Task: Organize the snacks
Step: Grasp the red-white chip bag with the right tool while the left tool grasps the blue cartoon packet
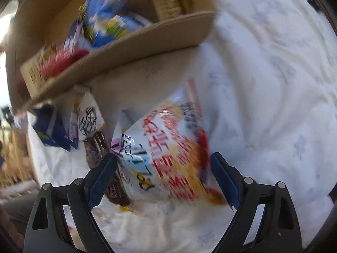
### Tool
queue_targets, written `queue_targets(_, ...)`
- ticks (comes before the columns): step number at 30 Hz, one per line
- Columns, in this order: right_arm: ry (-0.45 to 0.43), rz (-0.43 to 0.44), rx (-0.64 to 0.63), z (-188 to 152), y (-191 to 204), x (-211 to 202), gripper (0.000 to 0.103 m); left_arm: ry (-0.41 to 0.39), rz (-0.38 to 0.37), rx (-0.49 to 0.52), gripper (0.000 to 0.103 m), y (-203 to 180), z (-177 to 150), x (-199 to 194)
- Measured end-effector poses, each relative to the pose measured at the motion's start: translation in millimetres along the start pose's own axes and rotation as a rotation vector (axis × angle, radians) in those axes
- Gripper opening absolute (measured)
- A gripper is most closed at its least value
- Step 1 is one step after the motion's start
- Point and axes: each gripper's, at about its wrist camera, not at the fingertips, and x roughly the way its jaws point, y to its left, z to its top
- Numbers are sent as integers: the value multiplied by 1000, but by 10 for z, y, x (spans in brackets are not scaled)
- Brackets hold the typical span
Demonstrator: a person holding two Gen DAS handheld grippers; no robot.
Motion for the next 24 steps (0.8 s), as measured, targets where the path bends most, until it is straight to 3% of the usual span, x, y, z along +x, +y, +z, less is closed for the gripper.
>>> queue_targets(2,-11,-19,-36,-14,46,7,73,6,1,-7,102,16,1,21)
queue_targets(3,-15,-11,-48,-26,54,-19,58,11,1,-10,102,23,2,34)
queue_targets(4,-17,6,-54,-42,56,-60,52,17,1,-13,102,24,-1,44)
queue_targets(10,-88,50,-27,-263,-68,-458,47,33,-1,-29,102,15,-1,77)
queue_targets(14,-243,134,-28,-447,-82,-943,46,43,-3,-44,102,9,-31,118)
queue_targets(17,-310,211,-10,-551,-97,-1115,46,41,-3,-36,102,-37,-67,162)
queue_targets(24,-297,247,32,-411,-74,-1045,46,50,39,109,102,-439,-165,541)
